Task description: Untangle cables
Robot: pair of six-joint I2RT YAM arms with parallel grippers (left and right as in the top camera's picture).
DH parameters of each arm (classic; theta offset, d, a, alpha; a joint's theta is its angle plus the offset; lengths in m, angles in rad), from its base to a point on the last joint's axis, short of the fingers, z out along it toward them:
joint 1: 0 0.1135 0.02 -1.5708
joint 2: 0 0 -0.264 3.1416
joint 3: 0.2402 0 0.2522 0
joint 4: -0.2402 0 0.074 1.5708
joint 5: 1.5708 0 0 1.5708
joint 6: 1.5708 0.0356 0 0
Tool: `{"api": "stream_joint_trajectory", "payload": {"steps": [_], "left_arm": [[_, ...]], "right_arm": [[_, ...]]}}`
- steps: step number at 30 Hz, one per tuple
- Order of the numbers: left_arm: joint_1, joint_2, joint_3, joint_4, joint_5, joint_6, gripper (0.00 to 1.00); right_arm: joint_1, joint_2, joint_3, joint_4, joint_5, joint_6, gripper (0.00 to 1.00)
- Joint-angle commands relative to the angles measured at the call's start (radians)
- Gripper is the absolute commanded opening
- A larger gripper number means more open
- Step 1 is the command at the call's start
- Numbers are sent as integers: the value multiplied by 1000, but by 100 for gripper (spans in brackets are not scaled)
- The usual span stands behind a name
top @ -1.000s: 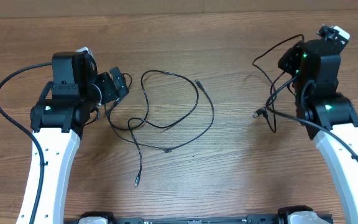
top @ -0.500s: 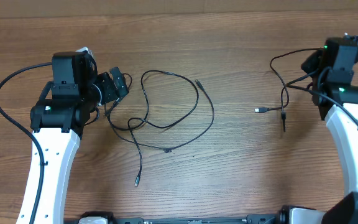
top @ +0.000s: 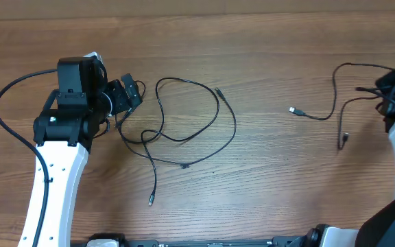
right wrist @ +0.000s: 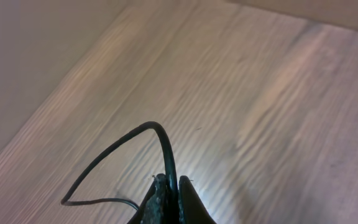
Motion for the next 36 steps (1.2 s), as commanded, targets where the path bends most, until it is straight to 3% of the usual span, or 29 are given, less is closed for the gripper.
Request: {"api": "stream_joint_trajectory", "payload": {"steps": [1, 23, 26, 28, 29, 30, 32, 34, 36], "left_arm": [[0, 6, 21, 0, 10, 18, 100], [0, 6, 21, 0, 10, 19, 100], [0, 6, 21, 0, 10, 18, 100], [0, 6, 21, 0, 10, 18, 100], [0, 6, 21, 0, 10, 18, 100], [0, 6, 21, 0, 10, 18, 100], [0, 6, 21, 0, 10, 18, 100], [0, 6, 21, 0, 10, 18, 100], [0, 6, 21, 0, 10, 18, 99]], "right_arm": [[-63, 29, 21, -3, 5, 3, 4], [-322, 133, 21, 31, 10, 3, 7], [-361, 133, 21, 28, 8, 4, 18], [-373, 133, 21, 28, -11, 4, 35], [-378, 133, 21, 28, -26, 4, 39], [-381, 133, 21, 28, -45, 4, 49], [-383, 133, 21, 29, -67, 4, 79], [-383, 133, 21, 29, -78, 4, 99], [-383, 133, 21, 33, -109, 3, 100]]}}
